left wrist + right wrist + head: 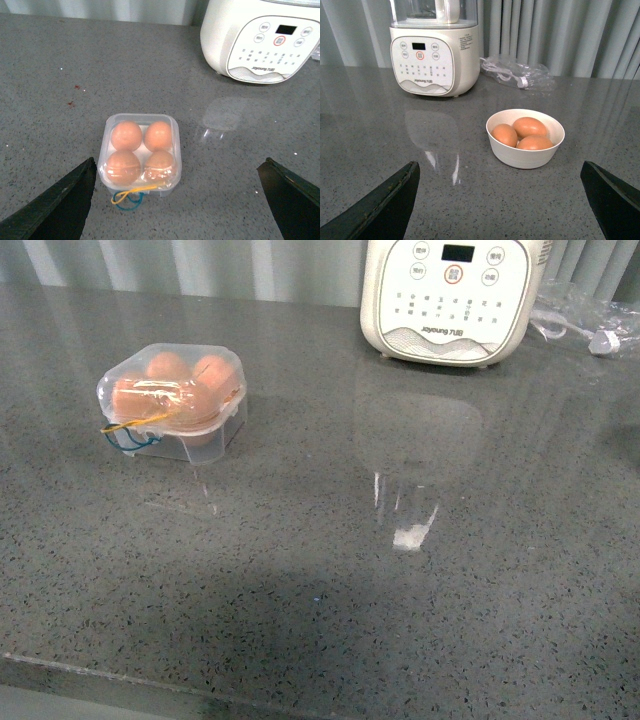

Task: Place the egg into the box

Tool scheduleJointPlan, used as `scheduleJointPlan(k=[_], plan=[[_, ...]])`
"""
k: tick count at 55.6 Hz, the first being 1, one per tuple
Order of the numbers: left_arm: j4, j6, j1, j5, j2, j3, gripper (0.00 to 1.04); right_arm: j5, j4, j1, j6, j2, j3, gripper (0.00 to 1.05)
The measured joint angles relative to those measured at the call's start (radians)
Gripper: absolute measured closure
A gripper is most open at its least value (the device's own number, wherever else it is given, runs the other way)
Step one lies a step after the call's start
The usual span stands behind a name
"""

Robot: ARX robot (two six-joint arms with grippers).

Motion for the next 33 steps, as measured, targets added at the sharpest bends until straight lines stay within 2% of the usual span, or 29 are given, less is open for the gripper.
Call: scheduleJointPlan(k=[9,17,23,33], plan=[[-0.084,0.002,0.027,-0.013,-0.156,-0.060,0.07,0.000,0.000,0.000,0.000,0.000,0.000,0.07],[-0.209,0.009,0.108,0.011,-0.351,-0.125,0.07,0.000,0.000,0.000,0.000,0.000,0.000,0.07],[-0.243,0.033,0.142,0.008,-0.437,-0.160,0.07,0.000,0.000,0.000,0.000,0.000,0.000,0.07],[-0.333,0.056,0.223,0.077,-0.547,-0.219,0.07,0.000,0.000,0.000,0.000,0.000,0.000,0.07]])
